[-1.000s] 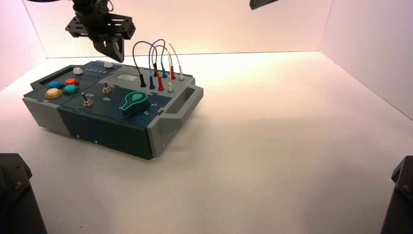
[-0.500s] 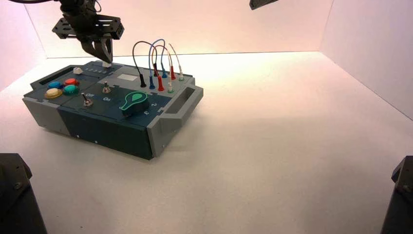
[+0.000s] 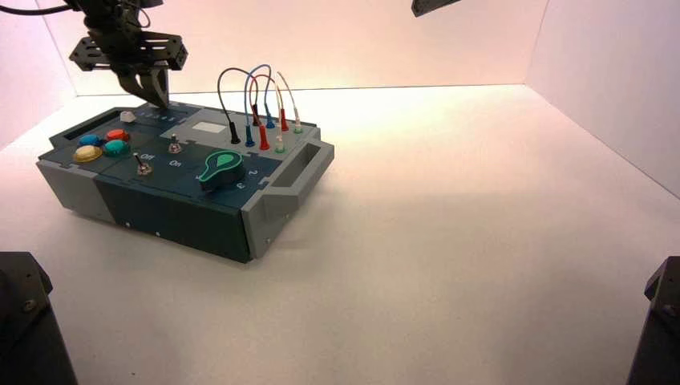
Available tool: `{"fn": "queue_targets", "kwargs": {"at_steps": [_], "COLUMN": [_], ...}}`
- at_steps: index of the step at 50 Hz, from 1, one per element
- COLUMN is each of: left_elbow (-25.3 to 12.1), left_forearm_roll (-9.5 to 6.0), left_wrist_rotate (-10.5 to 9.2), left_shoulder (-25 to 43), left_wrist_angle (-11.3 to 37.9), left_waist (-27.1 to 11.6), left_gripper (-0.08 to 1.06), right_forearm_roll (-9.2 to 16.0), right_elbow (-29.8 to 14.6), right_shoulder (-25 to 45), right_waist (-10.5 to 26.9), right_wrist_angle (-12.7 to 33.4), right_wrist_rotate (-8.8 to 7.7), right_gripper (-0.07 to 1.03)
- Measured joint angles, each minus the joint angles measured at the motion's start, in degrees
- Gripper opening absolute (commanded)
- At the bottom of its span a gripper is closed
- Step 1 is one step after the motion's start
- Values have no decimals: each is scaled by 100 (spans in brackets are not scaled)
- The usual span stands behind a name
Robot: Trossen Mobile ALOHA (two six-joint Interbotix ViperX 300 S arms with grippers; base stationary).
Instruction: Move the top slider to position 1.
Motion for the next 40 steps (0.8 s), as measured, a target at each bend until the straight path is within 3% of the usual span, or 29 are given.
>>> {"fn": "queue_targets", "kwargs": {"at_steps": [28,40], "left_elbow": [-44,-62], "left_forearm_roll": [18,18], "left_wrist_rotate": [9,9], "left_shoulder": [-88,-861], "left_wrist_angle": [123,132], "left_waist": [88,272], "left_gripper": [-3,-3], "right_forearm_roll": [-70,-79], "right_elbow": [0,0], "right_shoulder": [0,-9], "right_waist": [0,-9], "right_wrist_angle": [0,0], "right_wrist_rotate": [9,0], "right_gripper": [22,22]}}
